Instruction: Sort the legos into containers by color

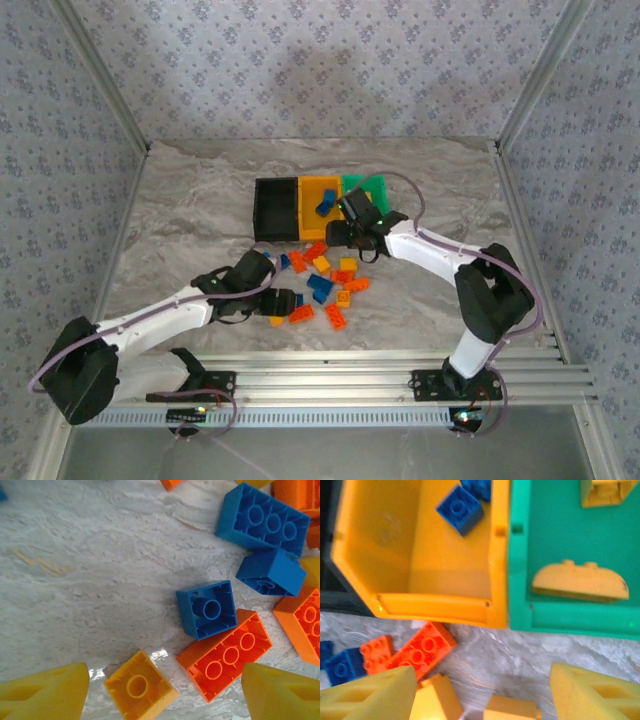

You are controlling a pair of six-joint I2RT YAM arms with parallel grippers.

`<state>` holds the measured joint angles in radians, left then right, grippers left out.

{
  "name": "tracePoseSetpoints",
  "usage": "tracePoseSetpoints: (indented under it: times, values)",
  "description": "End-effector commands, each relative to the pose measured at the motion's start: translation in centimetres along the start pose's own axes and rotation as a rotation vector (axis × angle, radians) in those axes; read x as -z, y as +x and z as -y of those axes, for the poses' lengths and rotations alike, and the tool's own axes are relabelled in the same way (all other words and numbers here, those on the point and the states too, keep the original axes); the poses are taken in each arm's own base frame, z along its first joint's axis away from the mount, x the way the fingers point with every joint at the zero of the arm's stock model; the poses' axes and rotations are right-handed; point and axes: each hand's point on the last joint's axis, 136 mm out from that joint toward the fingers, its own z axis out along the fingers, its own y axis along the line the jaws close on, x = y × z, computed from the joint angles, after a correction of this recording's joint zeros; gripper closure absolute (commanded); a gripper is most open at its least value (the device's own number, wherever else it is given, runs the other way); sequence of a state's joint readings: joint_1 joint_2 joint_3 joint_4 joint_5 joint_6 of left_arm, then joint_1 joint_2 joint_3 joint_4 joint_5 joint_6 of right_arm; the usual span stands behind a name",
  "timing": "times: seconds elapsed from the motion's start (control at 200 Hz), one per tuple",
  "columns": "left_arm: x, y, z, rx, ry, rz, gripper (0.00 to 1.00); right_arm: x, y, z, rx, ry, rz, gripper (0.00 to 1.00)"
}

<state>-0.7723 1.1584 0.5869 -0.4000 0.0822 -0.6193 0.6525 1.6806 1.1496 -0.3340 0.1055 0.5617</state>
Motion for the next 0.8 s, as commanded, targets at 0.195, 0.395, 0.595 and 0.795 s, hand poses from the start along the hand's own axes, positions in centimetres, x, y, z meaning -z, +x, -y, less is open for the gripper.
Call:
tracePoseSetpoints:
  times: [0.195, 0.395, 0.595, 0.795]
  values:
    - [-0.7, 2.1, -1.5, 0.060, -0.061, -0.063, 0.27, 2.6, -1.5, 0.4, -0.037, -0.025, 0.082, 0.27]
    - [-0.7, 3.2, -2.5, 0.085, -0.081, -0.071, 0.30, 2.6, -1.0, 1.0, -0.045, -0.019, 0.084, 0.27]
    - [-1.6, 4.1, -3.3, 0.107, -0.097, -0.089, 0.37, 2.6, -0.8, 1.6, -0.056, -0.013, 0.081, 0.27]
    - [-2.0, 4.3, -4.2, 0.109, -0.136, -0.096, 0.39, 2.9, -0.7, 1.8, -0.061, -0.012, 0.087, 0.27]
